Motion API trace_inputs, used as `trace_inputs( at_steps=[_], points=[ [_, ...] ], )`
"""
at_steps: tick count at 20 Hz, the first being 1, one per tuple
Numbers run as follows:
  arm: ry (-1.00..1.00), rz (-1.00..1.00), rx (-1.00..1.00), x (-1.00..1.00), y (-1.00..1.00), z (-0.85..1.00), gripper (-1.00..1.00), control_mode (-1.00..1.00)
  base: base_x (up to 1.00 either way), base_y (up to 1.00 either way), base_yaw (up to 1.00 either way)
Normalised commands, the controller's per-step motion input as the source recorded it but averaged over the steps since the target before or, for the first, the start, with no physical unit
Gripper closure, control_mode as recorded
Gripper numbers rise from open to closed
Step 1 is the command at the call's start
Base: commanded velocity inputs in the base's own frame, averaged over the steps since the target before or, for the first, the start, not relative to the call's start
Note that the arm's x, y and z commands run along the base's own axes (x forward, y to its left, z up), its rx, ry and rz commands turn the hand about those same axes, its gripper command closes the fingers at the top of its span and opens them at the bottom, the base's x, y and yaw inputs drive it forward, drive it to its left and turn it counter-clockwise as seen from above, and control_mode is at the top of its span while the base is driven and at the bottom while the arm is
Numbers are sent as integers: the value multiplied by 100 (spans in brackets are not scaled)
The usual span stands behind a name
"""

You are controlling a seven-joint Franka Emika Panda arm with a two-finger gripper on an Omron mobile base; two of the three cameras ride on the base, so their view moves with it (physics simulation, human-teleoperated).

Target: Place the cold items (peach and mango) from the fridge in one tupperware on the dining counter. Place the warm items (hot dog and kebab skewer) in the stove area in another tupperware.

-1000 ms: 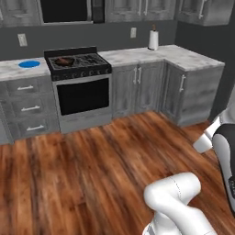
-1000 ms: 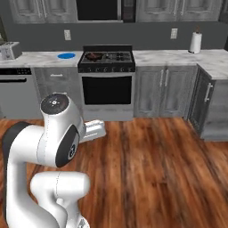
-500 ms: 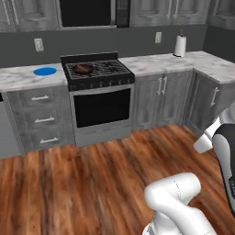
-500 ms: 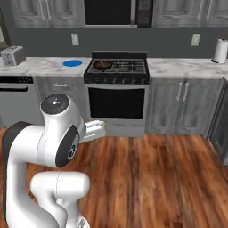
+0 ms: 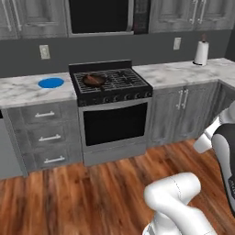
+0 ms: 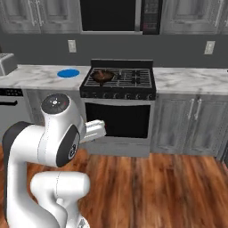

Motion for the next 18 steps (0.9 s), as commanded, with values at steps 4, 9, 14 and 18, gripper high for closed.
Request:
trace_inputs(
  at_steps=[4,9,14,18],
  points=[
    [0,0,0,0,0,0,-100,100,100,11,0],
    [0,0,0,0,0,0,-100,100,96,31,0],
    [0,0,0,0,0,0,-100,100,84,33,0],
    [0,0,0,0,0,0,-100,100,74,32,0]
  ],
)
